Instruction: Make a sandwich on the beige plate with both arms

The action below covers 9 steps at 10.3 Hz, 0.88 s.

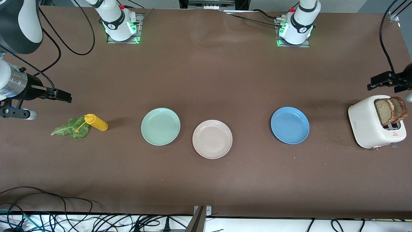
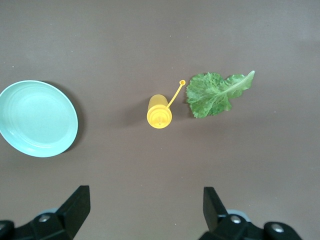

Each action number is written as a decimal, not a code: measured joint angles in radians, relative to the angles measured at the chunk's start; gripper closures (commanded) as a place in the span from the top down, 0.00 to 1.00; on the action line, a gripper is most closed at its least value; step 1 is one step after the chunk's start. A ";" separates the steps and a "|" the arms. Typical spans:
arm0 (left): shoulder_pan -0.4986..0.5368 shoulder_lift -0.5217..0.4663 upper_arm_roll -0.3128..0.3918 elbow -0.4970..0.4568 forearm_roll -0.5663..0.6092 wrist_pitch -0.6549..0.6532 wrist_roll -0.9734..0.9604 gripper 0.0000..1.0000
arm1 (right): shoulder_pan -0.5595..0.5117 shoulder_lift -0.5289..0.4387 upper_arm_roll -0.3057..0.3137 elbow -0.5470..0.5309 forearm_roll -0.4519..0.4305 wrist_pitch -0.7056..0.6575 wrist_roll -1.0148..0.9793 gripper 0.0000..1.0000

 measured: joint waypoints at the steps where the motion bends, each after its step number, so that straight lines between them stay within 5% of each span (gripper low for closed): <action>1: 0.035 0.038 0.008 0.005 0.019 0.012 0.006 1.00 | 0.000 0.000 0.000 0.000 0.000 0.000 0.000 1.00; 9: 0.138 0.270 0.013 0.022 0.109 0.258 0.033 1.00 | -0.001 0.000 0.000 0.000 0.001 0.000 0.000 1.00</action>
